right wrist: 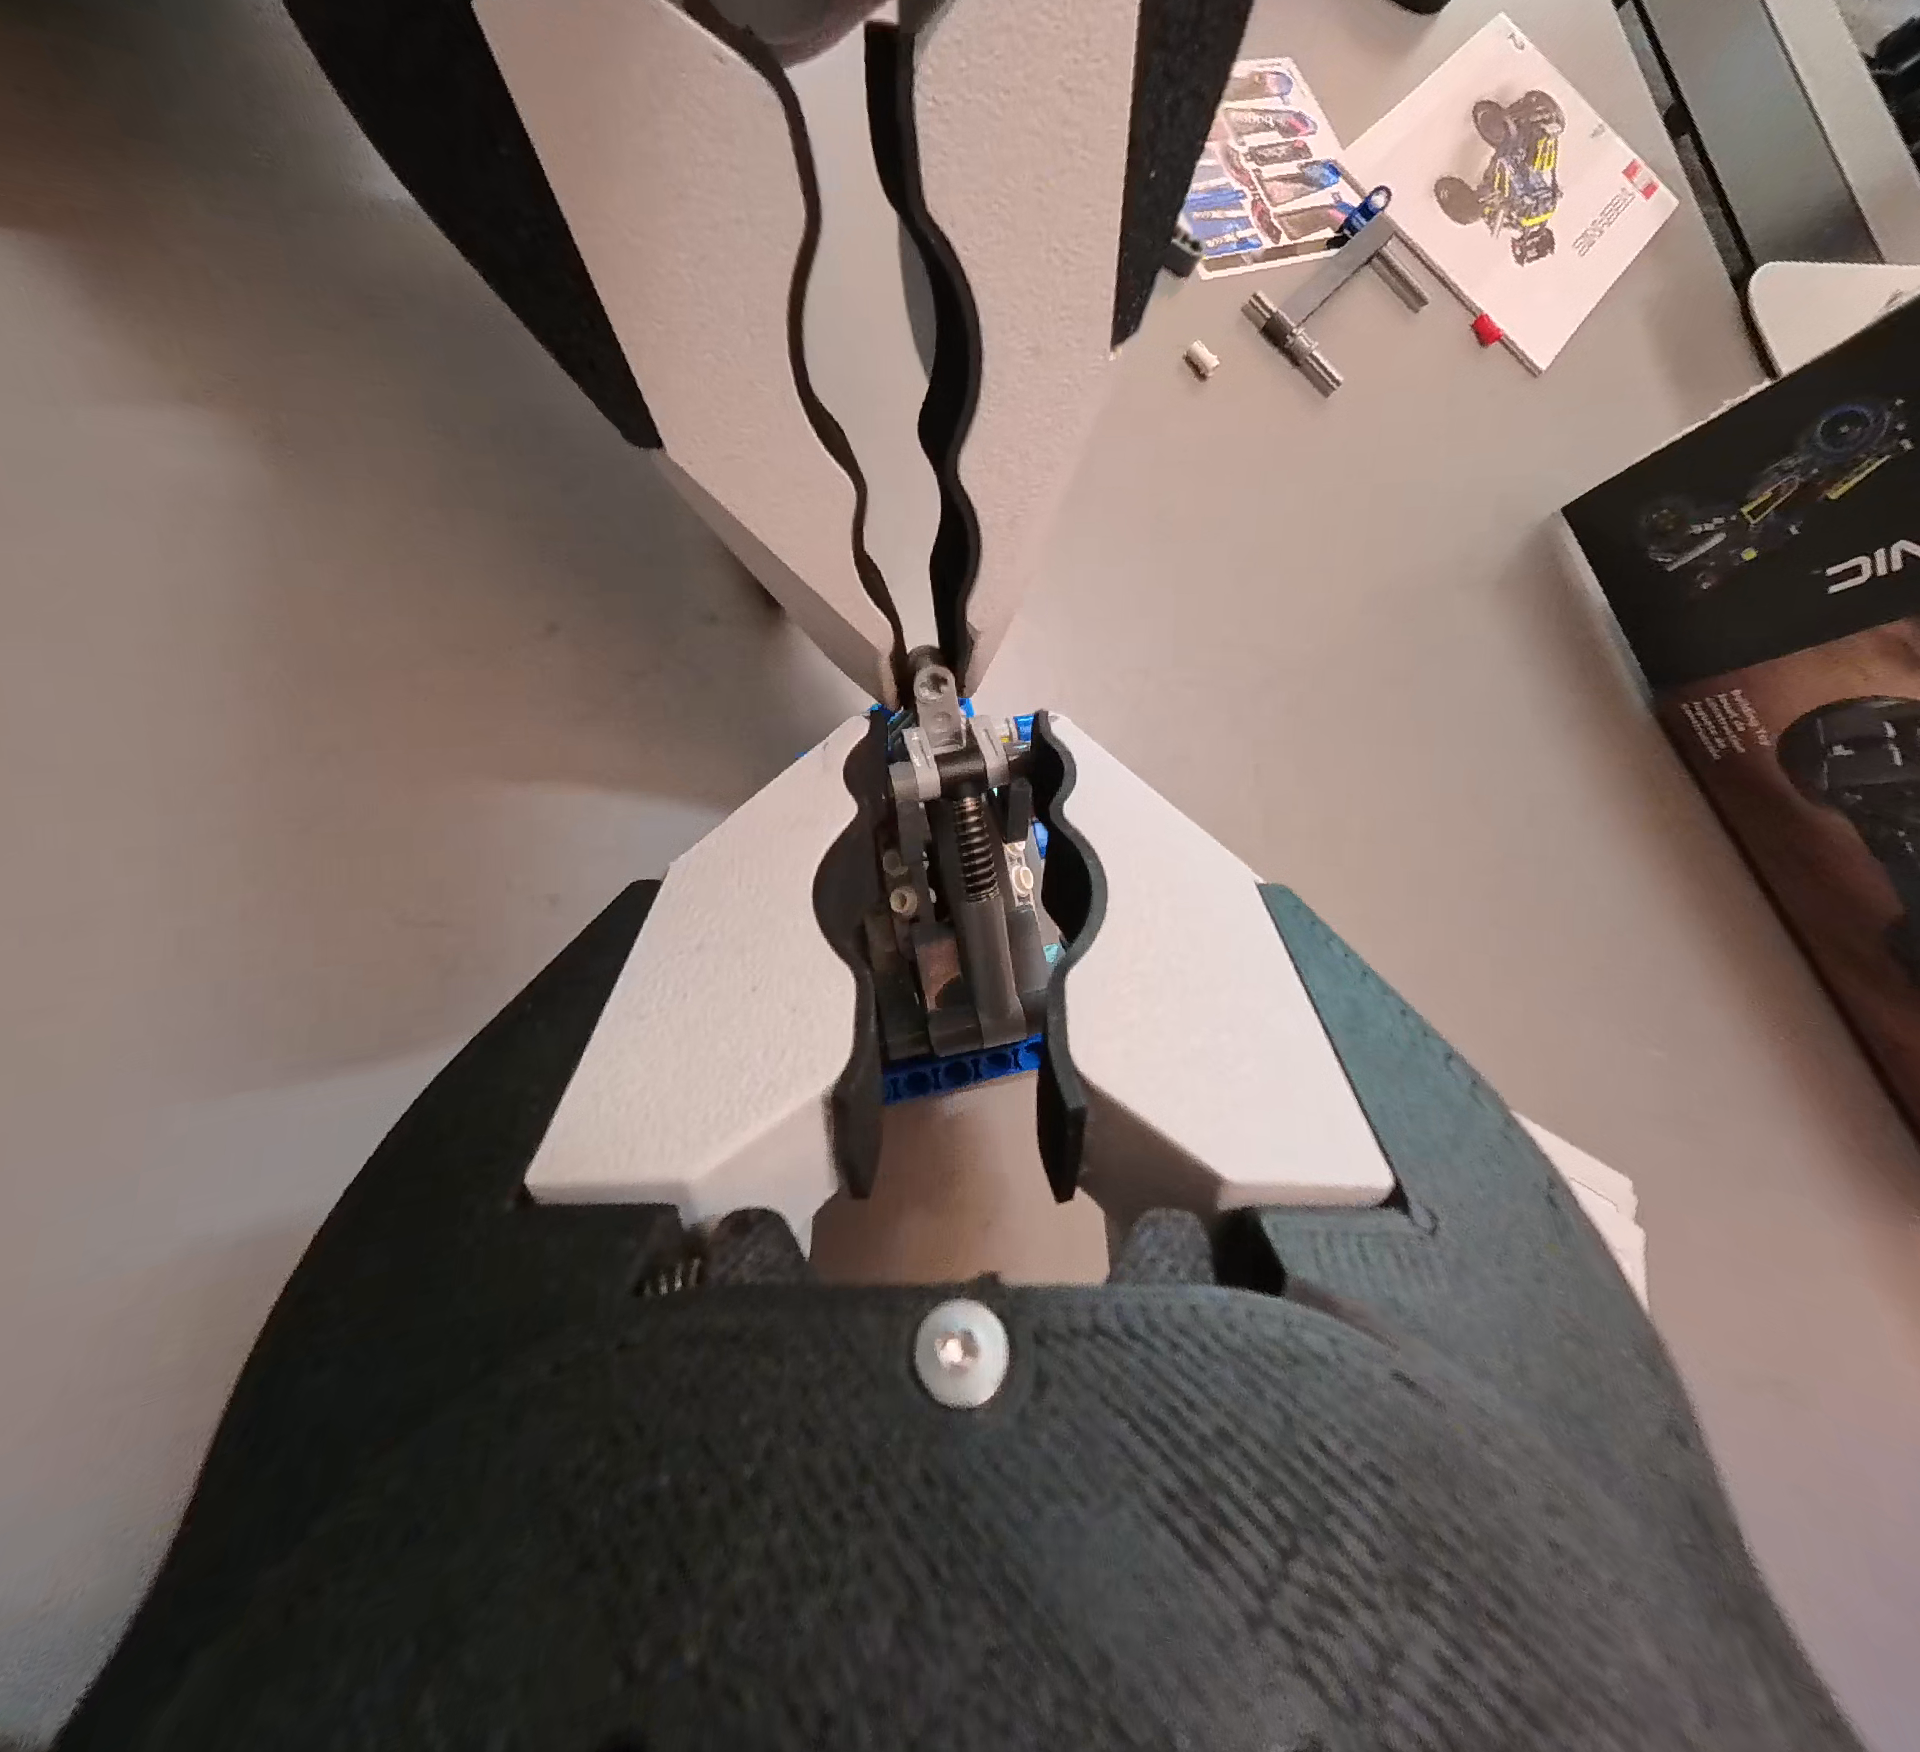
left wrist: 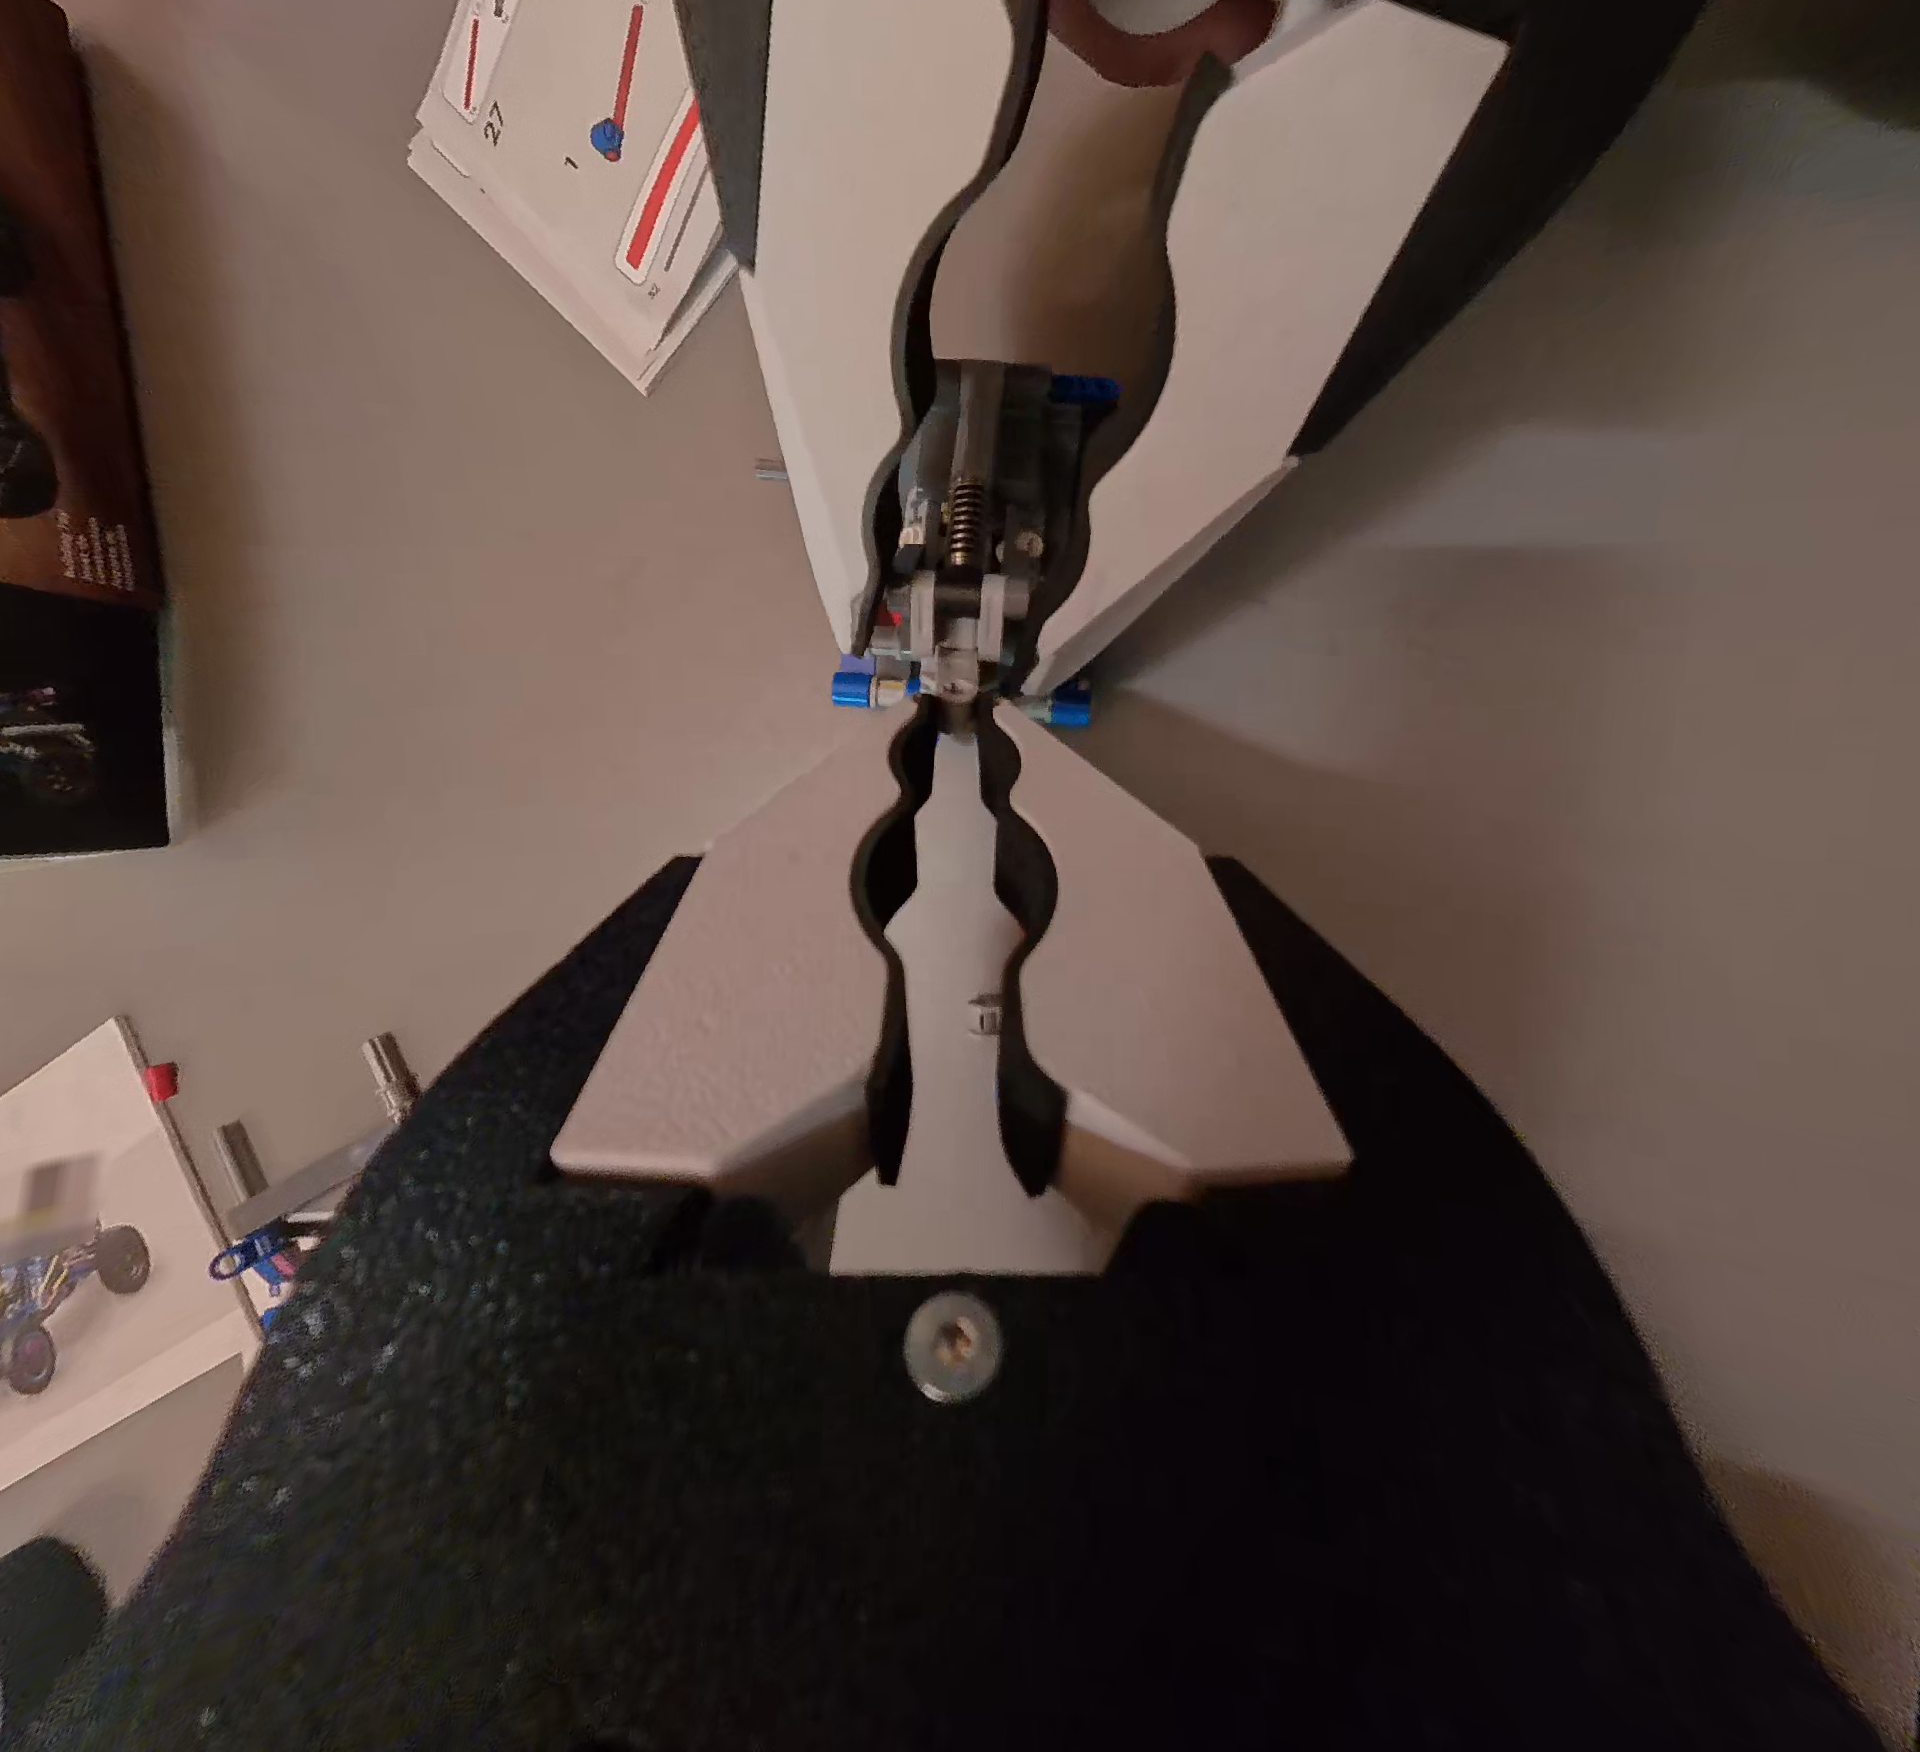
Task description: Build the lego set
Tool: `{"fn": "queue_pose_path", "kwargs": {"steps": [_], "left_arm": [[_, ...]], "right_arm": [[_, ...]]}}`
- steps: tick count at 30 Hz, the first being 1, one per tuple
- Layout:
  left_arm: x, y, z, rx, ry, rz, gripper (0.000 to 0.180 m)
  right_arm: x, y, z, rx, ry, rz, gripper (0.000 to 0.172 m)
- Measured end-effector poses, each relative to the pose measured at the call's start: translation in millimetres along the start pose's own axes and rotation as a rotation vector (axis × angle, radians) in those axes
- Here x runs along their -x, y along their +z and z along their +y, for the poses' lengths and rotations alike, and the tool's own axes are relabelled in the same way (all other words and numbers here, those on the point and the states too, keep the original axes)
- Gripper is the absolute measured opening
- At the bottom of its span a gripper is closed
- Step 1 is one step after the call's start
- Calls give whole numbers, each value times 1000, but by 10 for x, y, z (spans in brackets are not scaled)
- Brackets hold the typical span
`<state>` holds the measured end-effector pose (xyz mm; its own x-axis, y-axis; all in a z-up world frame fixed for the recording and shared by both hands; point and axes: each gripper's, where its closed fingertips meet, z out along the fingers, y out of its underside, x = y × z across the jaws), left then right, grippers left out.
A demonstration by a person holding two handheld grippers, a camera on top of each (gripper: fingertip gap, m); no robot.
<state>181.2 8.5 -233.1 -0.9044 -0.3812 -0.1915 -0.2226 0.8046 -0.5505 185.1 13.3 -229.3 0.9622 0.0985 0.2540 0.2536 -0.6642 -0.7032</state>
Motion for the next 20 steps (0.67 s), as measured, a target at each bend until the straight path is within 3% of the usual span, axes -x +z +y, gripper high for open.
{"fn": "queue_pose_path", "kwargs": {"steps": [8,14,20], "left_arm": [[28,-3,-17,-13,15,-8,4],[60,-4,-13,-11,42,-27,4],[107,-23,-14,-35,72,-35,4]], "right_arm": [[-28,-81,-57,61,-116,-5,34],[-5,-32,-56,118,-130,-64,13],[-12,-27,-57,120,-133,-52,13]]}}
